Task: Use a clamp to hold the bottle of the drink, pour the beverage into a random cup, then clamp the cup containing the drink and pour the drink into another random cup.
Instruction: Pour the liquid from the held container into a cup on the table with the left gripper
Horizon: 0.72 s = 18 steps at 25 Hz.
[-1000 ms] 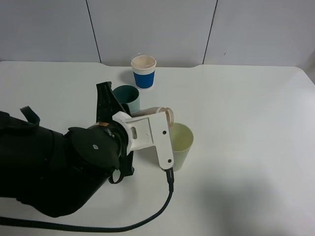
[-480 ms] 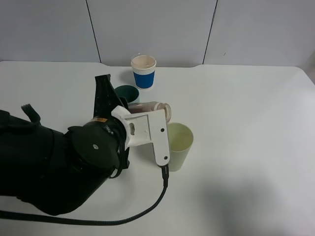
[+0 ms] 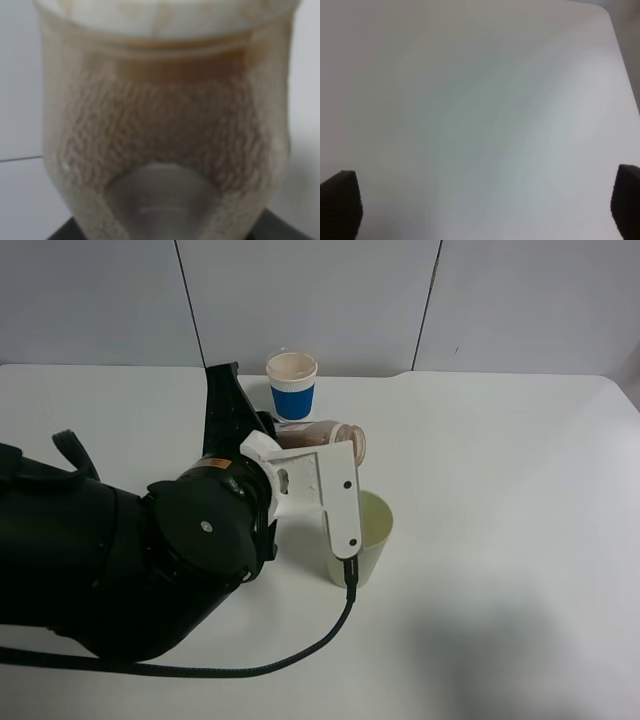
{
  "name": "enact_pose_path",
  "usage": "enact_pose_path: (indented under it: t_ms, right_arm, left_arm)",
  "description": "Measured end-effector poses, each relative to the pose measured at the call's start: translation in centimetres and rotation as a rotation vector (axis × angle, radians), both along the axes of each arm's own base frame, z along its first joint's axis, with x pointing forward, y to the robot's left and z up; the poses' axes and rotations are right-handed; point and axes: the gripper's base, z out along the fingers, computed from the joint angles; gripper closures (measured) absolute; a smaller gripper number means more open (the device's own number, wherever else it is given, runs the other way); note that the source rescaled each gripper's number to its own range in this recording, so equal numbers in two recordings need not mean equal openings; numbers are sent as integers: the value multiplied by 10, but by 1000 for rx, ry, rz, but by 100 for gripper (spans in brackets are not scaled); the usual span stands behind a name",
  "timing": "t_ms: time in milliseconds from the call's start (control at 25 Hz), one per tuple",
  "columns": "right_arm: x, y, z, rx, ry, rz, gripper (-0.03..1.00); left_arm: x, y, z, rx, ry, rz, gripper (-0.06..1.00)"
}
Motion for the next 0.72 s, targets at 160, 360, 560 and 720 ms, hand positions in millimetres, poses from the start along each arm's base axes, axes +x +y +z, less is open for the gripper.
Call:
enact_pose_path:
  t_ms: [160,360,560,720]
  right_arm:
    - [0,0,0,0,0,0,-3]
    - [0,0,0,0,0,0,-3]
    - [0,0,0,0,0,0,-3]
    - [0,0,0,0,0,0,-3]
  left_arm:
    - [1,-2,2,10,-26,-31,93]
    - [1,-4,1,25,-36,-47,93]
    - [2,-5,-3,40,-37,-53,93]
    - [2,-7,-2,47,-53,-72,93]
